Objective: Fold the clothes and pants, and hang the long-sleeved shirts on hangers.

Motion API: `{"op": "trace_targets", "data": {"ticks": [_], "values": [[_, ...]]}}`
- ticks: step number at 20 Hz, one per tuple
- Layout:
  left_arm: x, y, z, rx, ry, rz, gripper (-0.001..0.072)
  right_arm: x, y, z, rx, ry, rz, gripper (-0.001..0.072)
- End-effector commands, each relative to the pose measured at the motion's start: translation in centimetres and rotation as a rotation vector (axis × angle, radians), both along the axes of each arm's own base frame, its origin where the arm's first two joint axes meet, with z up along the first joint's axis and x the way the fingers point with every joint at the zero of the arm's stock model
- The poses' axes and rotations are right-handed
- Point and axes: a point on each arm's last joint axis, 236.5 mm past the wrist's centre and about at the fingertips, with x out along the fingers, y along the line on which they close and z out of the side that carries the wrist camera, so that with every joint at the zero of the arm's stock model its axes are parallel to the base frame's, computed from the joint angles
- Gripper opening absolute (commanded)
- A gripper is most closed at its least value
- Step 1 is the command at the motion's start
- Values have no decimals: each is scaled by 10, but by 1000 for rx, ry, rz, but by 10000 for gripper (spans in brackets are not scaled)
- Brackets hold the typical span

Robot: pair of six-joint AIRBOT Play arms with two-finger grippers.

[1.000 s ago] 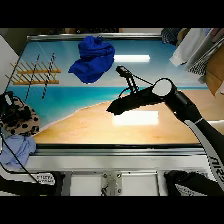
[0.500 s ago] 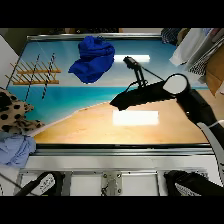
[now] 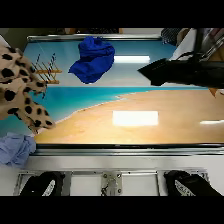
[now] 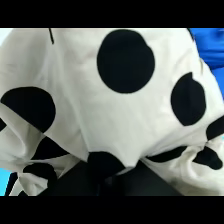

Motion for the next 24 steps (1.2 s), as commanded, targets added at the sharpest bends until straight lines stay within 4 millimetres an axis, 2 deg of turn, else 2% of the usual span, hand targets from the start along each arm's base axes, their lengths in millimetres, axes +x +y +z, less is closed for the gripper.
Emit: {"op": "trace_targets", "data": {"ticks": [1, 3, 4, 6, 9, 10, 11, 12, 13, 14, 16, 19, 21, 24], "values": [[-1, -85, 3, -89, 34, -264, 10, 17, -48, 18, 20, -34, -159, 14], [15, -141, -22, -46, 127, -391, 10, 25, -66, 15, 20, -27, -207, 14], [24, -169, -42, -13, 182, -441, 10, 29, -74, 13, 18, -22, -226, 14], [40, -216, -84, 18, 283, -502, 11, 36, -85, 9, 17, -12, -255, 14], [64, -277, -132, -28, 361, -577, 24, 42, -96, 4, 13, 0, -281, 17], [76, -288, -146, -42, 373, -577, 257, 43, -98, 2, 6, 3, -288, 28], [88, -293, -158, -64, 387, -568, 541, 45, -101, -1, -3, 10, -292, 163], [101, -292, -173, -92, 416, -542, 650, 46, -101, -4, -7, 19, -291, 457], [112, -285, -187, -133, 457, -508, 650, 46, -102, -9, -18, 27, -287, 702], [122, -274, -202, -188, 511, -463, 650, 47, -104, -15, -41, 39, -286, 705], [139, -240, -231, -277, 622, -357, 650, 45, -113, -37, -118, 86, -292, 705], [147, -190, -285, -386, 787, -210, 650, 38, -131, -89, -210, 211, -329, 704], [137, -160, -331, -434, 894, -132, 650, 31, -134, -131, -226, 316, -338, 704], [111, -120, -392, -470, 1041, -5, 650, 13, -133, -197, -215, 488, -351, 704]]}}
